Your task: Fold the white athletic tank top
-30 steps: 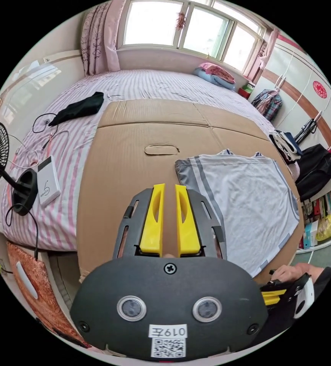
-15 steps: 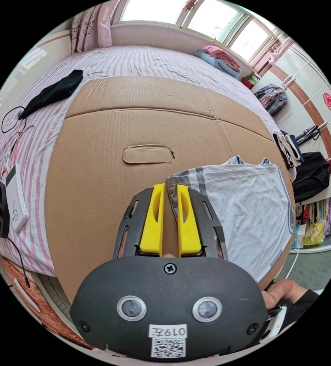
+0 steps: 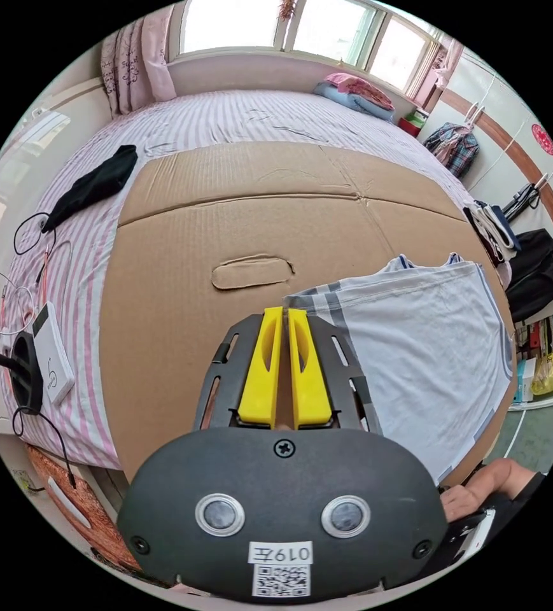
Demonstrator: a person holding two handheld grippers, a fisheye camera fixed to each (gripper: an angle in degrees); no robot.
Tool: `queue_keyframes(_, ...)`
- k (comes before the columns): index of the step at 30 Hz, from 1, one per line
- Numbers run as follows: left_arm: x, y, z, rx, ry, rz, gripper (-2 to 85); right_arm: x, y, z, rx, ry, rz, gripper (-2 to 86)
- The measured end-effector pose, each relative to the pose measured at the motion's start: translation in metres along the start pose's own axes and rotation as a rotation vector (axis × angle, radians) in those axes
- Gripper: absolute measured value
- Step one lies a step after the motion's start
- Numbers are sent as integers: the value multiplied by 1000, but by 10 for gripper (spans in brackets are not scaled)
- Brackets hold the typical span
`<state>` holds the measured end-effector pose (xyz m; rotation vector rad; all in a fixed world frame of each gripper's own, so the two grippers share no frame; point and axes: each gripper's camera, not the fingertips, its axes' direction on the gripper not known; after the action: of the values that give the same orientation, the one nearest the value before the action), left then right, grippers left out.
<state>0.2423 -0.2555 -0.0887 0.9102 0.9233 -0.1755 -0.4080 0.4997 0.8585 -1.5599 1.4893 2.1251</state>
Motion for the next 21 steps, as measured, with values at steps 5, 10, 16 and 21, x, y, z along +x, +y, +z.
queue_keyframes(5,25,-3,12,-32,-90,69,20,7,7,-1,-5,1,9,-2)
queue_keyframes(10,39,-1,6,-40,-155,103,35,22,20,-5,13,-84,48,26)
queue_keyframes(16,64,19,-19,39,-393,70,24,29,35,-13,52,-156,36,48)
queue_keyframes(21,85,38,-30,85,-249,66,16,34,53,-30,94,-86,55,9)
